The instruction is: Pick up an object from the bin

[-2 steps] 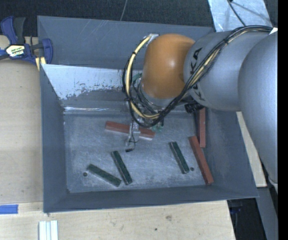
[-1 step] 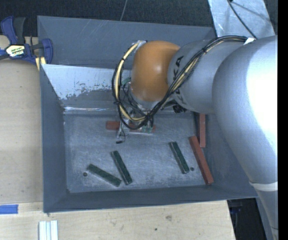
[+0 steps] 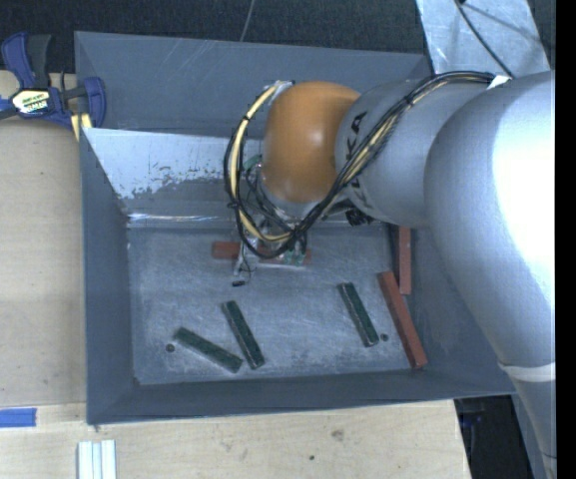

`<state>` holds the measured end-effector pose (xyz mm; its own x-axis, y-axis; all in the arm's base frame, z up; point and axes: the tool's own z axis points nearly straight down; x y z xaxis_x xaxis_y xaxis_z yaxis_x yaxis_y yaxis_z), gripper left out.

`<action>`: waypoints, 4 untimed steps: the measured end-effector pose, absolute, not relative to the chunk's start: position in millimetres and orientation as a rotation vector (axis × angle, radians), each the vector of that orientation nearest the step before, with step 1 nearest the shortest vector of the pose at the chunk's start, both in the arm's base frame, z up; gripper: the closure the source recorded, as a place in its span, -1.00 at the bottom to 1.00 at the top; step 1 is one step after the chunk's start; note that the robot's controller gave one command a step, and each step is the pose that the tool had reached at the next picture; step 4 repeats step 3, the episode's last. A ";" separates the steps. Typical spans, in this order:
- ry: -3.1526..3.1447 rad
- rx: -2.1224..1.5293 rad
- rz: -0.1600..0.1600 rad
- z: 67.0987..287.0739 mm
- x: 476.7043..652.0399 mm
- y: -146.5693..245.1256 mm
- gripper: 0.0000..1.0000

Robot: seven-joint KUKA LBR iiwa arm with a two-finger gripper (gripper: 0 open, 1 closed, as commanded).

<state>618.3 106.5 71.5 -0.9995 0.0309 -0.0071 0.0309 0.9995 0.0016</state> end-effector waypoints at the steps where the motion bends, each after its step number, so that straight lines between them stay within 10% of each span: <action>1: 3.138 -0.029 0.001 197.6 605.0 110.9 1.00; 4: 3.136 -0.245 0.001 215.0 603.6 105.7 1.00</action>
Offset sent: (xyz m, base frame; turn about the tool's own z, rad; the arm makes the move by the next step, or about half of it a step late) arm 0.0000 0.0000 0.0000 0.0000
